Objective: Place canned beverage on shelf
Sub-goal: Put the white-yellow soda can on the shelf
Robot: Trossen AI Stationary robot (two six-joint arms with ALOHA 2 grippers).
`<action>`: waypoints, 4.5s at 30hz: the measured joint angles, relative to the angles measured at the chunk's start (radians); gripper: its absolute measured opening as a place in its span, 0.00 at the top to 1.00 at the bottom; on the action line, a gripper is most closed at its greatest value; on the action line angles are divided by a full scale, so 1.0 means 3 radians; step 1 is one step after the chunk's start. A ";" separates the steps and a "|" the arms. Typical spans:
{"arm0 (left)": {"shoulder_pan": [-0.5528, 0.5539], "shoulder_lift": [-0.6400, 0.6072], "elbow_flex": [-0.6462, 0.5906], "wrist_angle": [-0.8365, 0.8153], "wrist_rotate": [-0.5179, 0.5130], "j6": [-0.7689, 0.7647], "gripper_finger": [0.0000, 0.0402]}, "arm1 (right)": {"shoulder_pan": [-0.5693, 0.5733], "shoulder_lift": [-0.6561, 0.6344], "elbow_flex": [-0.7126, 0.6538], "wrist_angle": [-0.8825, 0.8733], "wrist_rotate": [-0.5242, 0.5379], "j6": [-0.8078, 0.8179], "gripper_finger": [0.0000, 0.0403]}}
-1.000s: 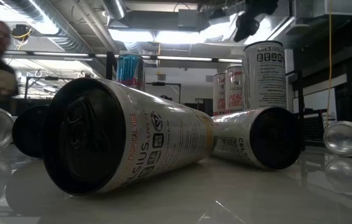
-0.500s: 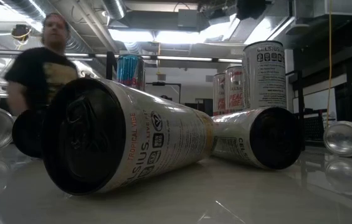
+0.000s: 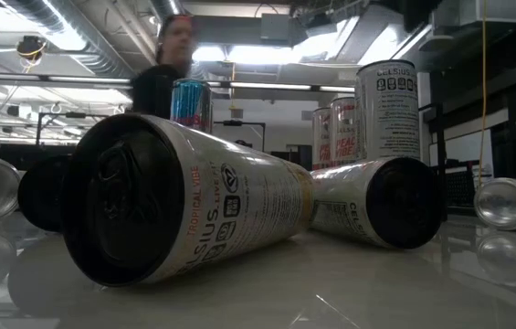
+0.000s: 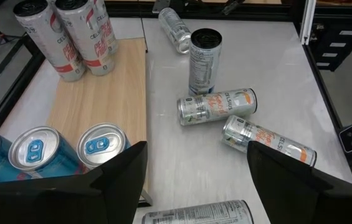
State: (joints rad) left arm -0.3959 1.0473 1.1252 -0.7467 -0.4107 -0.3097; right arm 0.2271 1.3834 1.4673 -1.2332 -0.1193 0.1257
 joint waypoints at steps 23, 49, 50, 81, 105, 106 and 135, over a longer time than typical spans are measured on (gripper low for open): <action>0.0000 -0.0001 0.0000 0.0003 -0.0001 -0.0007 0.33 | 0.0136 -0.0539 -0.1542 0.0047 0.0282 0.0299 0.13; 0.0000 -0.0001 0.0000 0.0002 -0.0001 -0.0007 0.33 | 0.0136 -0.0574 -0.2300 0.0123 0.0549 0.0447 0.13; 0.0000 0.0000 0.0000 0.0002 -0.0001 -0.0007 0.33 | 0.0136 -0.0598 -0.2300 0.0122 0.0549 0.0525 0.13; 0.0001 -0.0001 0.0000 0.0001 -0.0001 -0.0007 0.33 | 0.0136 -0.0848 -0.2300 0.0644 0.0515 0.4484 0.13; -0.0001 -0.0001 0.0000 0.0000 -0.0247 0.0105 0.33 | 0.0136 -0.0821 -0.2300 -0.0213 0.0825 0.7696 0.13; -0.0001 0.0000 0.0000 0.0000 -0.0282 0.0104 0.33 | 0.0136 -0.0821 -0.2300 -0.0266 0.0825 0.7711 0.13; -0.0001 -0.0001 0.0000 0.0000 -0.0336 0.0097 0.33 | 0.0137 0.0241 -0.2300 -0.0040 0.1066 0.7666 0.13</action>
State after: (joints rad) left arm -0.3962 1.0471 1.1252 -0.7467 -0.5114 -0.2806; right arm 0.2684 1.4557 0.7773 -1.2454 0.2006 2.4256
